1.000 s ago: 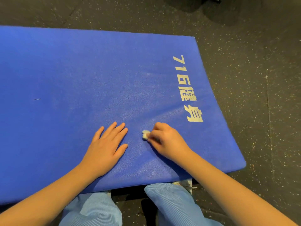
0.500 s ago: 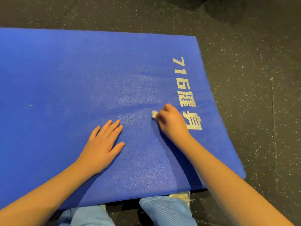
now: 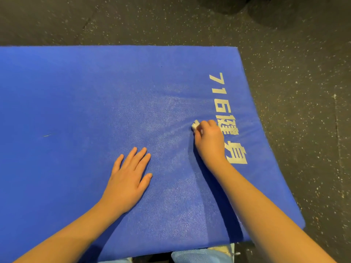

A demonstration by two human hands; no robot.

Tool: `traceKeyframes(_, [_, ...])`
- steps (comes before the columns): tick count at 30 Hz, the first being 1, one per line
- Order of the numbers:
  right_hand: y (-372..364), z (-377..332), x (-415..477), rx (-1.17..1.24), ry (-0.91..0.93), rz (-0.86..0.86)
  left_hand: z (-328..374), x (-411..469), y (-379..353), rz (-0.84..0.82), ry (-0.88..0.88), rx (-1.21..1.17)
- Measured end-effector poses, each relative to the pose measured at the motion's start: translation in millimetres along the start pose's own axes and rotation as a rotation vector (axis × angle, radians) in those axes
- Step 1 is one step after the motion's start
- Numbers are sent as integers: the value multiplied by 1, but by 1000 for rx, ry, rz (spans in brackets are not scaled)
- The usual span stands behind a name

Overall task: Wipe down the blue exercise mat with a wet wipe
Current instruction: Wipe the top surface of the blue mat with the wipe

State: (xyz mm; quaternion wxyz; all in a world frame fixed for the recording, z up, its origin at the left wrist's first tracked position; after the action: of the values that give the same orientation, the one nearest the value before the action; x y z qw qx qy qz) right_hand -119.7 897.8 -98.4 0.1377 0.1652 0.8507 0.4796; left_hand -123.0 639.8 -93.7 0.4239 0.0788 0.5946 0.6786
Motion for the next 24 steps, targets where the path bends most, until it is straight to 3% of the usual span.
traceKeyframes(5, [-10,-28,-28,-84,506,-291,-7,8,2,27,-54,-25])
traceKeyframes(7, [1,-17,-3,-151,461,-173,-14,17,8,30,-61,-51])
traceKeyframes(11, [3,-6,23,-50,124,57,-33,44,26,30,45,-80])
traceKeyframes(13, [-14,-22,8,-26,205,-11,-43,52,30,18,66,-55])
traceKeyframes(16, [-21,-33,-10,-97,517,-183,-52,53,26,27,29,21])
traceKeyframes(18, [-14,-28,7,-170,593,-179,-54,54,24,27,20,35])
traceKeyframes(20, [-7,-17,36,-199,472,-48,-56,58,25,38,2,31])
traceKeyframes(22, [-2,-9,59,-121,224,81,-60,66,29,56,-25,54])
traceKeyframes(24, [-10,-18,57,-50,170,111,-65,77,34,69,-17,71])
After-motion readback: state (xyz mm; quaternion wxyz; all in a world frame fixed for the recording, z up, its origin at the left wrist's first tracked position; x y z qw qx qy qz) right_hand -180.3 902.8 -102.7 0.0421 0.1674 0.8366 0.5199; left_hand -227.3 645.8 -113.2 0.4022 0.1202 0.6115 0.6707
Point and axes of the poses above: each hand's wrist, its own x-axis towards the middle knuckle, its own y-axis out of the back of the hand, z = x × y, the point moved 3 cm from there along x, towards the middle knuckle, and after that the axes turned 10 degrees about -z, right-handed, at the moved point
